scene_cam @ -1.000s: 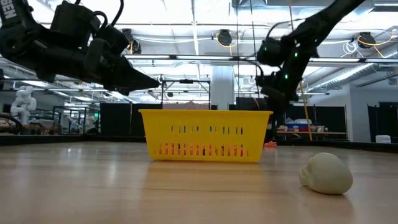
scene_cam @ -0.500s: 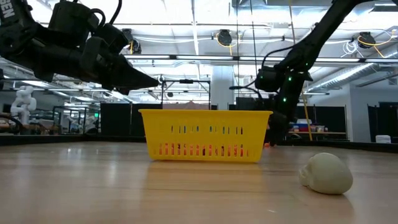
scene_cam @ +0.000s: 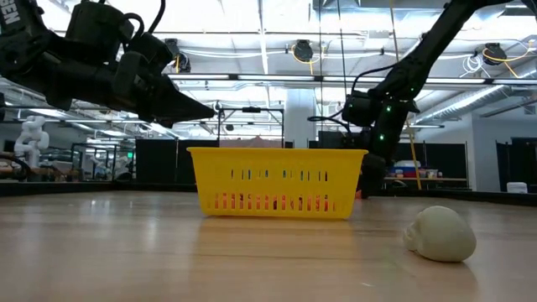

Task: Sort Halloween decoration
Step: Put the orange skeleton toy into the yellow bin

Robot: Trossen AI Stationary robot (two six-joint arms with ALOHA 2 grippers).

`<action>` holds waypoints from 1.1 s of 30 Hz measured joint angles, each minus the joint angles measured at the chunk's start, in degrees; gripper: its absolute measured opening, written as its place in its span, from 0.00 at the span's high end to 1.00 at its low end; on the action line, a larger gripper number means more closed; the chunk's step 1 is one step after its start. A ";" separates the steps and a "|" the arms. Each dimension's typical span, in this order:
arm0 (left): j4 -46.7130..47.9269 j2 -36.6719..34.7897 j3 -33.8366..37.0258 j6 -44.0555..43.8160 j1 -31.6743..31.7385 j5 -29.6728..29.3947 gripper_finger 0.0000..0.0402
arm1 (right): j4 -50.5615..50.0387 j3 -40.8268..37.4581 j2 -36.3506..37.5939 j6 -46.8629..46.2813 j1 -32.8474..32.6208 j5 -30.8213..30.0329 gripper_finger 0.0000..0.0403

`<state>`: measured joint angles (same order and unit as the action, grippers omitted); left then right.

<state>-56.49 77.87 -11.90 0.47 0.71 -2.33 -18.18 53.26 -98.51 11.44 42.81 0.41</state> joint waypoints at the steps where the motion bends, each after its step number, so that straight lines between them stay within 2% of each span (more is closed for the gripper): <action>1: 0.00 0.00 0.00 0.00 0.00 -0.02 0.97 | -0.02 -0.08 0.62 0.18 -0.38 -0.31 0.98; 5: 0.00 0.00 0.00 0.00 0.00 -0.06 0.97 | -2.81 1.10 5.21 -0.41 -2.87 -0.59 0.96; 9: 0.00 0.00 0.00 0.01 0.00 -0.07 0.97 | -6.36 1.56 10.63 -4.03 -8.69 -0.35 0.98; 13: 0.00 0.00 0.00 0.37 0.00 -0.11 0.97 | -7.50 1.61 15.62 -12.01 -18.60 -0.34 0.99; 18: 0.00 0.00 0.00 0.37 0.00 -0.13 0.97 | -3.77 1.63 17.39 -22.95 -34.84 -0.91 0.97; 23: -0.02 0.00 0.00 0.06 0.00 -0.16 0.97 | 6.05 1.71 13.36 -33.18 -50.40 -5.77 0.96; 25: -0.02 0.00 -0.02 0.04 0.00 -0.17 0.97 | 7.03 3.35 10.41 -35.89 -54.91 -8.66 0.96; 28: -0.07 0.00 -0.02 0.02 0.00 -0.17 0.97 | 3.98 7.61 4.93 -40.21 -58.76 -12.42 0.96; 33: -0.04 0.00 -0.02 -0.31 0.00 -0.24 0.97 | -4.78 18.83 -5.00 -40.82 -60.18 -12.59 0.96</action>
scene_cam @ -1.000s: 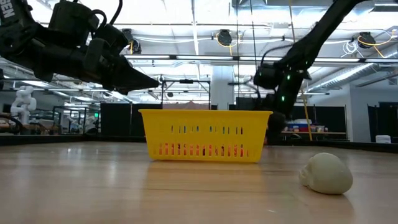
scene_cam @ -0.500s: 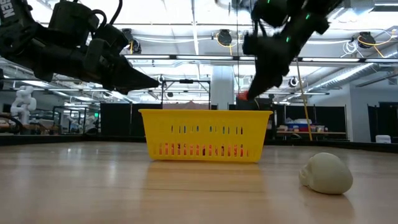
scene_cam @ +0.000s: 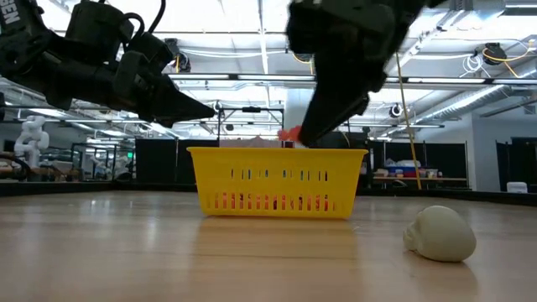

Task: Sort Halloween decoration
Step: Put the orange skeleton toy into the yellow bin, then put the purple skeleton toy into the blue bin

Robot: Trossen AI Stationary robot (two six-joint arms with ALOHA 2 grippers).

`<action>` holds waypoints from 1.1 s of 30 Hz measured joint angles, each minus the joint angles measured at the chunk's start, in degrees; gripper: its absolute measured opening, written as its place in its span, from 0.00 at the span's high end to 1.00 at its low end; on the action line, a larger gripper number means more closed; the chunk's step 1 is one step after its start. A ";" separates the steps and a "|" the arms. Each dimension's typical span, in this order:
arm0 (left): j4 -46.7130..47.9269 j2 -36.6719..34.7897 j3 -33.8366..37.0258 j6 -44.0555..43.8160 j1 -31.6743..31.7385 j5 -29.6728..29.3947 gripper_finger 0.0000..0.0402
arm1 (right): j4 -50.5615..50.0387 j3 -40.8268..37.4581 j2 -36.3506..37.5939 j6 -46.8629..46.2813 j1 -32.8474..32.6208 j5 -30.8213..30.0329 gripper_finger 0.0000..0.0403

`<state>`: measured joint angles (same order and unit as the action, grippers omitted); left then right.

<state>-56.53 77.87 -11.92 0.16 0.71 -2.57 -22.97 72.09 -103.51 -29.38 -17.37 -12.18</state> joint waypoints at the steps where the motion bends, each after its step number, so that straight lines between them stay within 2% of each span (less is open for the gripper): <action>1: 0.00 0.00 0.00 -0.92 0.00 0.00 0.97 | -1.91 2.41 -2.04 0.30 0.14 0.02 0.96; 7: -0.01 0.00 0.00 -2.38 -0.15 0.11 0.97 | -10.20 11.87 -10.48 3.87 2.31 0.11 0.96; 13: -0.02 0.00 0.00 -1.85 -0.15 0.13 0.97 | -11.92 13.03 -11.81 4.74 3.50 0.39 0.94; 20: -0.04 0.00 0.00 -1.30 -0.15 0.20 0.97 | -11.65 13.08 -11.51 4.31 3.51 3.57 0.76; 25: -0.04 0.00 0.00 -0.96 -0.15 0.42 0.97 | -17.61 17.24 -11.53 3.27 3.35 4.94 0.66; 29: -0.02 0.00 0.00 -0.80 -0.15 0.44 0.97 | -27.25 24.06 -9.78 2.87 1.51 4.80 0.71; 33: -0.01 0.00 0.00 -0.74 -0.22 0.44 0.97 | -33.81 26.99 -6.79 -2.59 -2.28 5.00 0.85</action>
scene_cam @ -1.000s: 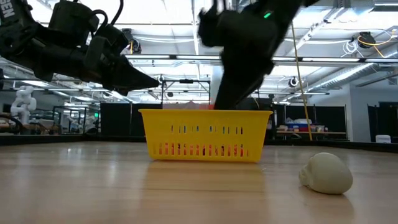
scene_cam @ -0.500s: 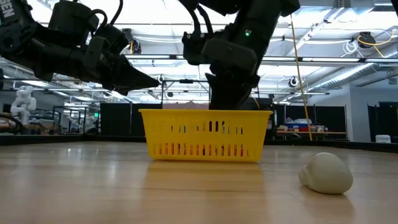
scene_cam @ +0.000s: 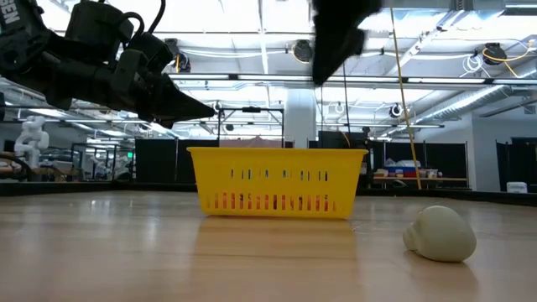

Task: Sort Halloween decoration
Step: Put the purple skeleton toy into the blue bin

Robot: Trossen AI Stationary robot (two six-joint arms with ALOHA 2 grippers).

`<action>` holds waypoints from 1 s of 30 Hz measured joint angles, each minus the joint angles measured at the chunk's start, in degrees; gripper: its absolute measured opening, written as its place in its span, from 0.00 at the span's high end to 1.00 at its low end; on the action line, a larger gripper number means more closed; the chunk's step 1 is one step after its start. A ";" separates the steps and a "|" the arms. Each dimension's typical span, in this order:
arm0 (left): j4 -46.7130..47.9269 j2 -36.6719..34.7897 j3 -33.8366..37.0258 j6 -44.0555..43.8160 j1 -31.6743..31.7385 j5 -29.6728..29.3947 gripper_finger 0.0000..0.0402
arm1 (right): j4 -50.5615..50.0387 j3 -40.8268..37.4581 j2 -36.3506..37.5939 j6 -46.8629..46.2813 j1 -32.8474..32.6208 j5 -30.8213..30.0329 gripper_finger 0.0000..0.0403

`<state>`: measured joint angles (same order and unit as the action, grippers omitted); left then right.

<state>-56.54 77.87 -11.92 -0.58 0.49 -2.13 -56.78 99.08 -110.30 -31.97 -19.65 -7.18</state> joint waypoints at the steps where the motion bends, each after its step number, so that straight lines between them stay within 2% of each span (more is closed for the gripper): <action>1: 0.00 0.00 0.00 0.00 0.00 0.00 0.97 | -1.50 -0.02 0.61 -2.48 -1.24 0.34 0.89; 4: 0.01 0.00 0.00 0.04 0.00 0.00 0.97 | -5.03 -0.06 1.20 -10.59 -5.74 1.42 0.98; 11: 0.01 0.00 0.00 0.02 -0.15 -0.02 0.97 | -7.39 -4.05 1.08 -33.24 -14.85 11.96 0.99; 14: 0.03 0.00 0.00 0.04 -0.15 -0.02 0.97 | -4.26 -7.86 1.07 -43.04 -18.73 18.46 1.00; 17: 0.03 0.00 0.00 1.32 -0.15 -0.03 0.97 | -1.19 -11.14 1.12 -49.84 -22.28 22.01 1.00; 23: 0.03 0.00 0.00 1.07 -0.15 -0.04 0.97 | -0.52 -16.79 2.28 -58.68 -25.79 22.76 1.00; 30: 0.05 0.00 0.00 1.03 -0.28 -0.04 0.97 | 3.65 -28.45 10.68 -66.84 -27.53 21.97 0.98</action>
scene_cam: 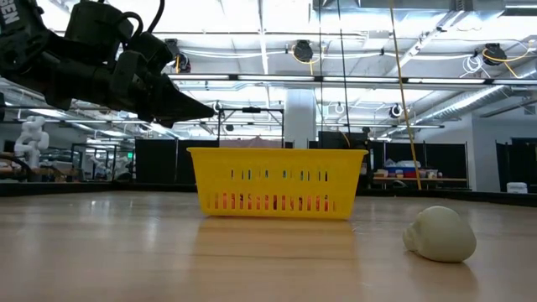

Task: Sort Halloween decoration
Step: Put the purple skeleton toy into the blue bin

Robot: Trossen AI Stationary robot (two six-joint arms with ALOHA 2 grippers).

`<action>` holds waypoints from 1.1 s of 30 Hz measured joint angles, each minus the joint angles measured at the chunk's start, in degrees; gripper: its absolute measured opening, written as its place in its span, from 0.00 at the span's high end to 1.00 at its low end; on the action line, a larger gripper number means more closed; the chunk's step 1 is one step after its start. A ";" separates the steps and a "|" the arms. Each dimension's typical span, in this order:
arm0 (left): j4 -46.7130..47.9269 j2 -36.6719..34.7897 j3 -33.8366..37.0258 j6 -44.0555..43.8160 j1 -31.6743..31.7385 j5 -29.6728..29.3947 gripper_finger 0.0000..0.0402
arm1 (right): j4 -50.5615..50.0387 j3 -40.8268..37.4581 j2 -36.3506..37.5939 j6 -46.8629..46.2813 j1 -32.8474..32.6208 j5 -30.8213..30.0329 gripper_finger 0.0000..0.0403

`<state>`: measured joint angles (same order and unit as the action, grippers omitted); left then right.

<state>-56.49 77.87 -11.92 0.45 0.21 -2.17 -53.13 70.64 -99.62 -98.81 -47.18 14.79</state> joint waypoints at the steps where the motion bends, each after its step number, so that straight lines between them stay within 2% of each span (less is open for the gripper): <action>1: 0.00 0.00 0.00 -0.01 0.02 0.00 0.97 | 1.00 -2.11 1.63 -1.98 -0.44 -1.06 0.97; 5: 0.00 0.00 0.00 -0.04 0.02 0.00 0.97 | 9.78 -10.67 6.93 -9.74 -1.68 -3.50 0.88; 8: 0.22 0.00 0.00 -0.07 0.02 0.00 0.97 | 16.39 -15.55 8.19 -13.38 -2.49 -4.27 0.81; 12: 0.21 0.00 0.00 -0.09 0.02 0.00 0.97 | 19.21 -17.68 7.38 -14.54 -2.87 -4.30 0.73; 15: 0.22 0.00 0.00 -0.13 0.02 0.00 0.97 | 18.60 -17.73 6.44 -14.55 -2.79 -4.33 0.72; 19: 0.21 0.00 0.00 -0.15 0.02 0.00 0.97 | 18.69 -17.73 5.13 -14.53 -2.82 -4.45 0.76; 27: 0.13 0.00 0.02 -0.33 0.02 -2.84 0.97 | 21.47 -17.57 3.68 -11.76 -2.80 -3.95 0.96; 31: -0.02 -0.08 0.14 -1.52 0.02 -2.79 0.97 | 16.10 -14.03 5.06 -7.88 -1.89 -4.84 0.98; 33: -0.18 -0.40 0.82 -1.62 0.02 -2.64 0.97 | 12.13 -10.88 5.83 -4.81 -0.84 -7.12 0.98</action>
<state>-56.67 77.47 -11.10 -1.17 0.23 -4.82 -41.00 59.76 -93.79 -103.62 -48.02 7.67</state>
